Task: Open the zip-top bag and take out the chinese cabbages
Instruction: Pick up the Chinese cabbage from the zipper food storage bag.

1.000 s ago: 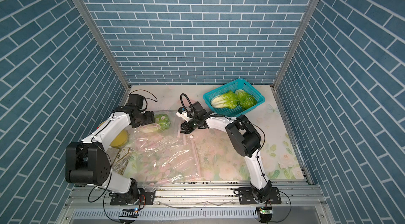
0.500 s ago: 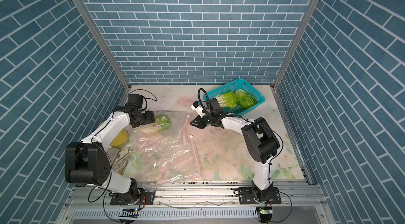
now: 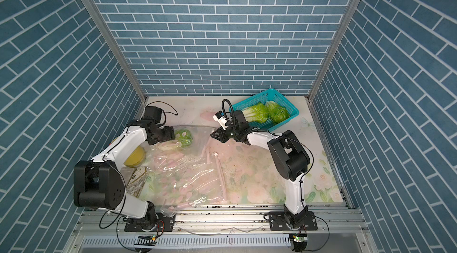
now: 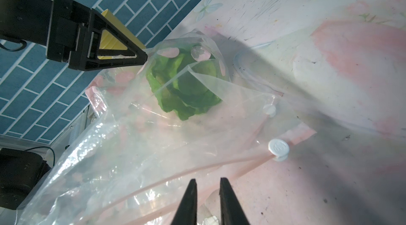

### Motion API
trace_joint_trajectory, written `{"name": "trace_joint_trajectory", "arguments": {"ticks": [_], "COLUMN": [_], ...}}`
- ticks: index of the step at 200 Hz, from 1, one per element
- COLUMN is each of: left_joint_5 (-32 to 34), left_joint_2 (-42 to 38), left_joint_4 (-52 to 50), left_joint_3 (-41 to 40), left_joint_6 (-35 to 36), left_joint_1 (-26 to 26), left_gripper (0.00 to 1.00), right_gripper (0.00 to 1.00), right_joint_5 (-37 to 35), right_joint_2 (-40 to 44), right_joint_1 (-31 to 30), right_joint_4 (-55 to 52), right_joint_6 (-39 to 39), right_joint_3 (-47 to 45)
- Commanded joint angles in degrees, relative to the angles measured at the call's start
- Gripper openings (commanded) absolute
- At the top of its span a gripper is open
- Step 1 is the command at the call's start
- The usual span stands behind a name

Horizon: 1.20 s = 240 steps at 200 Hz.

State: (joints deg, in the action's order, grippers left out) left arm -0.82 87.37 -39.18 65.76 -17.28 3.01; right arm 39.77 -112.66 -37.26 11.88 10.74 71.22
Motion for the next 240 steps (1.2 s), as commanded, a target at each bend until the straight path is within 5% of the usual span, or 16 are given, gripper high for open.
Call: {"name": "trace_joint_trajectory", "arguments": {"ticks": [1, 140, 208, 240], "left_joint_5": [-0.2, -1.5, -1.8, -2.1], "left_joint_2": [-0.1, 0.3, 0.5, 1.0], "left_joint_4": [-1.2, -0.5, -0.8, -0.5], "left_joint_3": [1.3, 0.5, 0.7, 0.8], "left_joint_6": [0.6, 1.1, 2.3, 2.2], "left_joint_1": [-0.3, -0.2, -0.3, -0.3], "left_gripper": [0.80, 0.80, 0.80, 0.80], "right_gripper": [0.19, 0.16, 0.28, 0.52], "right_joint_5": [1.0, 1.9, 5.6, 10.1], "right_joint_2": [-1.3, -4.6, -5.6, -8.7], "right_joint_1": [-0.8, -3.4, -3.6, -4.0], "right_joint_4": [1.9, 5.9, 11.8, 12.2], "right_joint_6": [0.9, 3.4, 8.6, 12.0], "right_joint_3": [1.2, 2.5, 3.2, 6.3]}}
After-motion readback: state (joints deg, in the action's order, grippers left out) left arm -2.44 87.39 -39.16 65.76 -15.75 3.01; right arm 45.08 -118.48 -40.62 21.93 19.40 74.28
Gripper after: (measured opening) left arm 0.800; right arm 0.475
